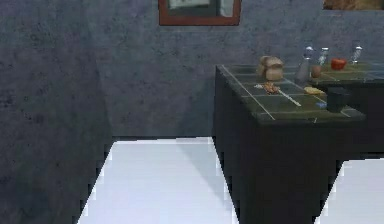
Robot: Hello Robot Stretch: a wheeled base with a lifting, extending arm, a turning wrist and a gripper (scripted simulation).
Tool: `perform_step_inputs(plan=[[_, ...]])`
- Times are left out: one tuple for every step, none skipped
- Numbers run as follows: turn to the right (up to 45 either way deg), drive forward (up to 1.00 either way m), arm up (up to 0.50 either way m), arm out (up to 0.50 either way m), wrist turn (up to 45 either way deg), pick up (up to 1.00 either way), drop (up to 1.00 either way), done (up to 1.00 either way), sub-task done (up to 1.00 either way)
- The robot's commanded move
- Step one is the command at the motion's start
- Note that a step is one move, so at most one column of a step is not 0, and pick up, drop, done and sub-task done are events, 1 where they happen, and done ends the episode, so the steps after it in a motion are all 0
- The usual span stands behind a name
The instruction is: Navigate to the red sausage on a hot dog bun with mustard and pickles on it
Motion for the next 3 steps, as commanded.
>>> perform_step_inputs(plan=[[0.0, 0.50, 0.00, 0.00, 0.0, 0.00, 0.00, 0.00, 0.00], [30.0, 0.00, 0.00, 0.00, 0.0, 0.00, 0.00, 0.00, 0.00], [0.0, 0.00, 0.00, 0.00, 0.0, 0.00, 0.00, 1.00, 0.00]])
